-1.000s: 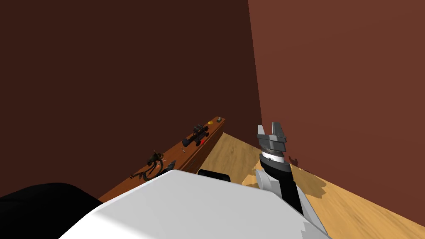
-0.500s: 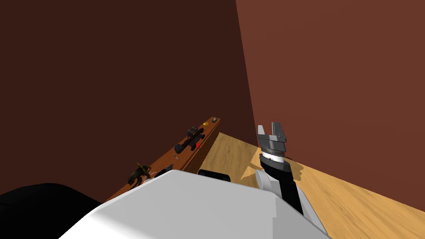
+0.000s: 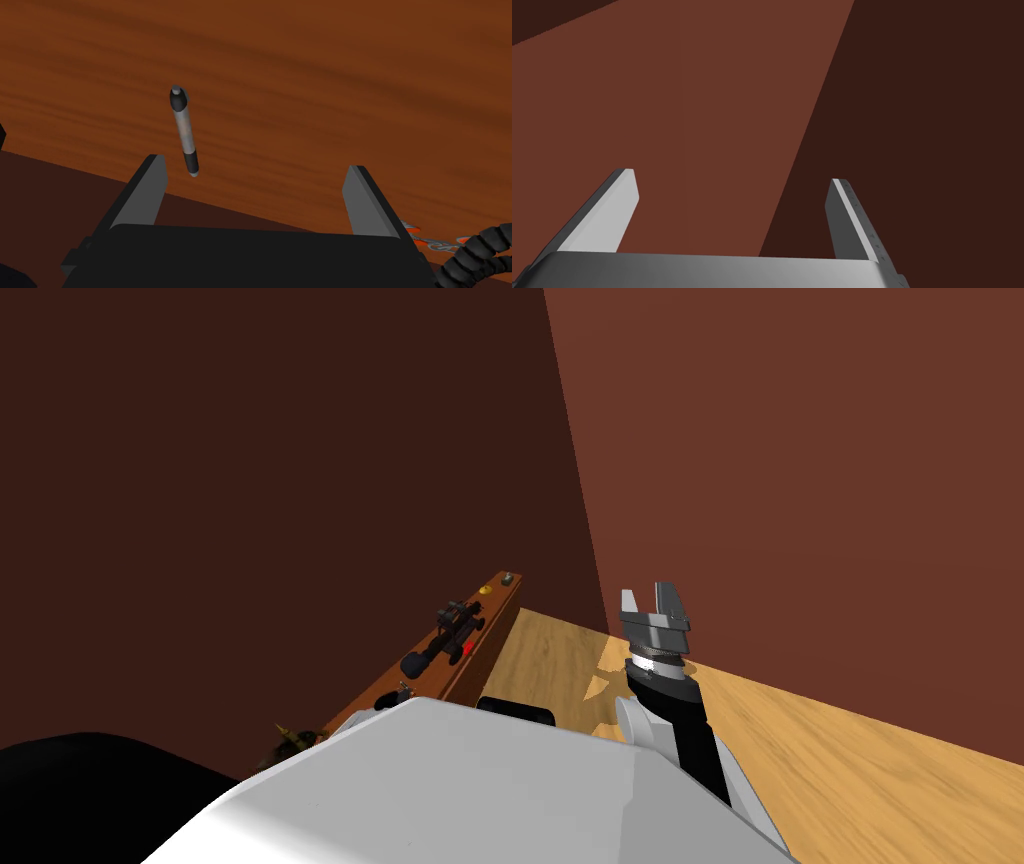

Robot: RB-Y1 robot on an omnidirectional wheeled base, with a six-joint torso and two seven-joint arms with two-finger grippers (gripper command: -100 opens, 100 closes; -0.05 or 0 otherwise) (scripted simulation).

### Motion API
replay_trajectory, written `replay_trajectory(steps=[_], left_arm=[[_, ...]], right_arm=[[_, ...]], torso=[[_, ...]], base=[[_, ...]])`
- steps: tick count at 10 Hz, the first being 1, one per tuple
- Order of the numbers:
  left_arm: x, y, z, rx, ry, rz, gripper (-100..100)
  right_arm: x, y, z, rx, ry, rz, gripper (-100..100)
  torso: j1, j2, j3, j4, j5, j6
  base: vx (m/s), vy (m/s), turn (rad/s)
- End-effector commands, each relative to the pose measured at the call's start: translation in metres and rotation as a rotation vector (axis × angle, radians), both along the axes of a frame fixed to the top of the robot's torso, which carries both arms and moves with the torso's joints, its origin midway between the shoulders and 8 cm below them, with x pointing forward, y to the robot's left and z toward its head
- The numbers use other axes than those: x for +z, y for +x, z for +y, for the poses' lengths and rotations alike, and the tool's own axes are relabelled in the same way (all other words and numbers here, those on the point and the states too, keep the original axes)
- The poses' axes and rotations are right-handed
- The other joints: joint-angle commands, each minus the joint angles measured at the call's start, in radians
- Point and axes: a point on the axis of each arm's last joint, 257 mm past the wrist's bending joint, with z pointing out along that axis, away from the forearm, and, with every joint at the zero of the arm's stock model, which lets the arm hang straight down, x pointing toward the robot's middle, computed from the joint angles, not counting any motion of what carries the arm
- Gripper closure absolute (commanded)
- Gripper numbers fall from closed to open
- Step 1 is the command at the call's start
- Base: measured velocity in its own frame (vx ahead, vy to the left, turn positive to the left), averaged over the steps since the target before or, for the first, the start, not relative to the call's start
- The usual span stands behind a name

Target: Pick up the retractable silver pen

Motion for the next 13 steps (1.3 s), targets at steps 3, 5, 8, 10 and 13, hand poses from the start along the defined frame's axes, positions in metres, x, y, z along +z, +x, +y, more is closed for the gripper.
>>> replay_trajectory(steps=[3,5,8,10,13], left_arm=[[-0.003,-0.007,0.017,-0.012,0.016,0.086,-100],[-0.004,-0.012,0.017,-0.008,0.015,0.097,-100],[-0.01,-0.016,0.018,-0.008,0.016,0.1,-100],[-0.016,-0.019,0.017,-0.008,0.017,0.097,-100],[-0.02,-0.021,0.016,-0.008,0.016,0.097,-100]], right_arm=[[0.0,0.0,0.0,0.0,0.0,0.0,0],[0.0,0.0,0.0,0.0,0.0,0.0,0],[0.0,0.0,0.0,0.0,0.0,0.0,0],[0.0,0.0,0.0,0.0,0.0,0.0,0],[0.0,0.0,0.0,0.0,0.0,0.0,0]], torso=[[0.0,0.002,0.001,0.0,0.0,0.0],[0.001,-0.001,0.0,0.002,0.0,0.004],[0.0,-0.001,0.001,0.003,0.0,0.005],[0.001,-0.001,0.0,0.003,0.001,0.005],[0.001,-0.002,0.0,0.003,0.001,0.005]], base=[[0.062,0.031,-0.164],[0.034,0.02,-0.073],[0.007,0.01,0.004],[0.017,0.028,0.007],[0.015,0.02,0.005]])
